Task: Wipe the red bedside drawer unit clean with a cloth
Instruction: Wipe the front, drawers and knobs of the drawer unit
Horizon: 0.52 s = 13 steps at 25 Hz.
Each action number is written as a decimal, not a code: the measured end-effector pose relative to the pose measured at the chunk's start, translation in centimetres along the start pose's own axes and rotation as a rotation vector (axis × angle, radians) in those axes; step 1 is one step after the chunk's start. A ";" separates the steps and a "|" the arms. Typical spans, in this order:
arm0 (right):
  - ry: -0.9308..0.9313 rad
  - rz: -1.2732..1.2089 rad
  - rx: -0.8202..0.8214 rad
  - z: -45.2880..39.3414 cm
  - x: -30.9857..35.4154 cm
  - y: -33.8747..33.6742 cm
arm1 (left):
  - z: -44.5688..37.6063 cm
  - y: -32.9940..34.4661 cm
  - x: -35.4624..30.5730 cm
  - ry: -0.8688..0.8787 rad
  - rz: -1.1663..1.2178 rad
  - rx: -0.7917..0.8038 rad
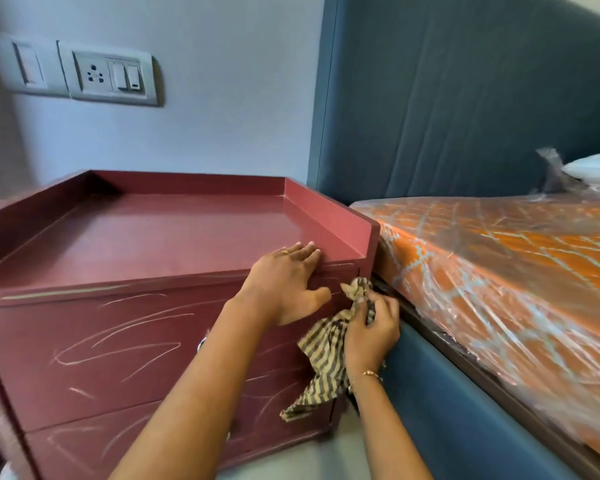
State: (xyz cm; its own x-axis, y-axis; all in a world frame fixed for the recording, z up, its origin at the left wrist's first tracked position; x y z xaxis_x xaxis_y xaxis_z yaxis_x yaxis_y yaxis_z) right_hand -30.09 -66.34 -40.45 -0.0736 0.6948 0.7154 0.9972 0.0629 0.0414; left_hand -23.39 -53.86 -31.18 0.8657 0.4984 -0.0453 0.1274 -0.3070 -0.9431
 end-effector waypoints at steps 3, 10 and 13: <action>0.046 0.026 0.102 1.4 -1.6 -0.8 | 0.0 -0.2 0.2 0.027 -0.007 0.044; 0.093 0.037 0.039 -3.3 4.2 -0.1 | 1.0 -1.9 1.8 0.066 -0.073 -0.069; 0.115 0.048 0.023 -3.4 4.1 0.1 | 1.8 -0.9 2.2 0.047 -0.081 -0.010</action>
State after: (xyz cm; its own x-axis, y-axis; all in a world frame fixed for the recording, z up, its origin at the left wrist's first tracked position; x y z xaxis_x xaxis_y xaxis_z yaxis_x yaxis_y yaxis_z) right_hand -30.21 -65.93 -35.20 -0.0217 0.6106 0.7916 0.9987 0.0489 -0.0104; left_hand -22.49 -51.07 -31.00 0.8738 0.4839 0.0469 0.2029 -0.2753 -0.9397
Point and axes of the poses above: each hand's wrist, its own z-axis away from the middle knuckle, its own y-axis out of the palm, x = y × z, the point moved 4 cm from there along -z, towards the middle knuckle, and after that the axes turned 1 degree about -y, right-handed, at the moved point
